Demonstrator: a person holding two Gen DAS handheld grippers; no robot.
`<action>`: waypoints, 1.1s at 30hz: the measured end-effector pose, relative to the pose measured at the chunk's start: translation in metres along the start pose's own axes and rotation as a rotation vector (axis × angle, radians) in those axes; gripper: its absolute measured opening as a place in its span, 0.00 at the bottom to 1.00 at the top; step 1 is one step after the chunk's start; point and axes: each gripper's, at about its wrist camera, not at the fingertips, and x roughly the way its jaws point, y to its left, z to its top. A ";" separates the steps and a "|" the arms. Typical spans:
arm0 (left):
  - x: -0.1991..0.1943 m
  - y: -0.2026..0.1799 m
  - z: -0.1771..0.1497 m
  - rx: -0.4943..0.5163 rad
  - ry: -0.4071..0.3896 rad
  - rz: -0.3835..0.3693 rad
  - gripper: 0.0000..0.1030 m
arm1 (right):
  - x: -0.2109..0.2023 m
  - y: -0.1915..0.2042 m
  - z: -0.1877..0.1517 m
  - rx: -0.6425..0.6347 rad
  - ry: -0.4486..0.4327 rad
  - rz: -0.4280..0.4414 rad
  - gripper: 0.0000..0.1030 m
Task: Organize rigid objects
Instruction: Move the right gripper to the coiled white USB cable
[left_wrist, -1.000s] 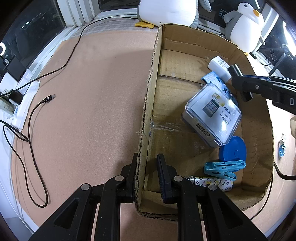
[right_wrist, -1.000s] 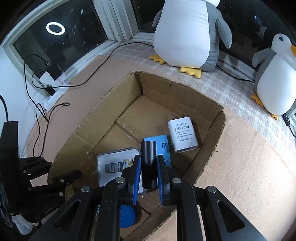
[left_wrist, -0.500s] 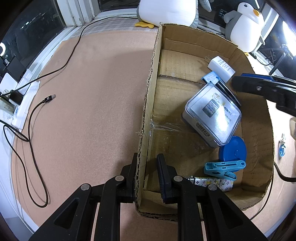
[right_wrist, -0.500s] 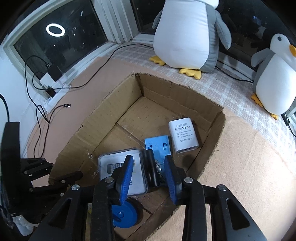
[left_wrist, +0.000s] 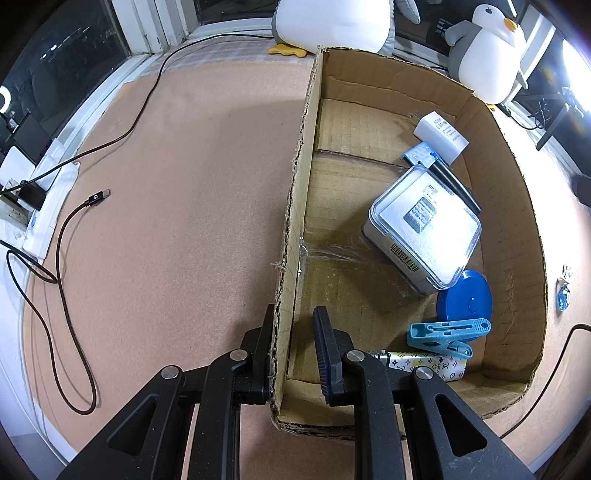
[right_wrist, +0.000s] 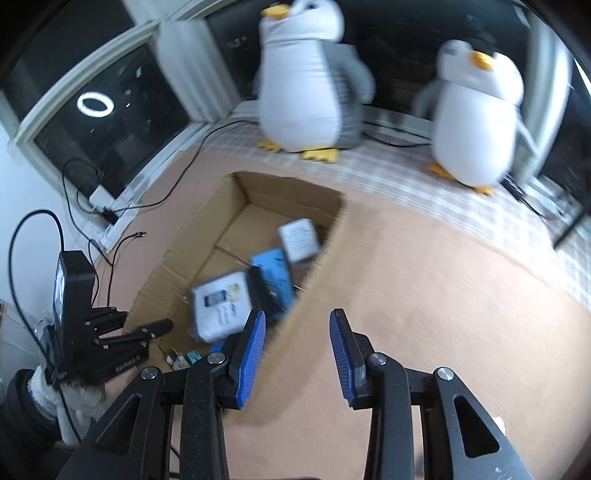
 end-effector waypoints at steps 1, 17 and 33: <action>0.000 0.000 0.000 0.000 0.000 0.000 0.19 | -0.006 -0.007 -0.004 0.018 -0.001 -0.006 0.32; 0.000 0.000 0.000 -0.002 0.000 0.000 0.19 | -0.025 -0.131 -0.083 0.395 0.095 -0.068 0.35; -0.001 -0.005 0.001 0.000 0.000 0.001 0.19 | 0.004 -0.182 -0.114 0.599 0.167 -0.008 0.35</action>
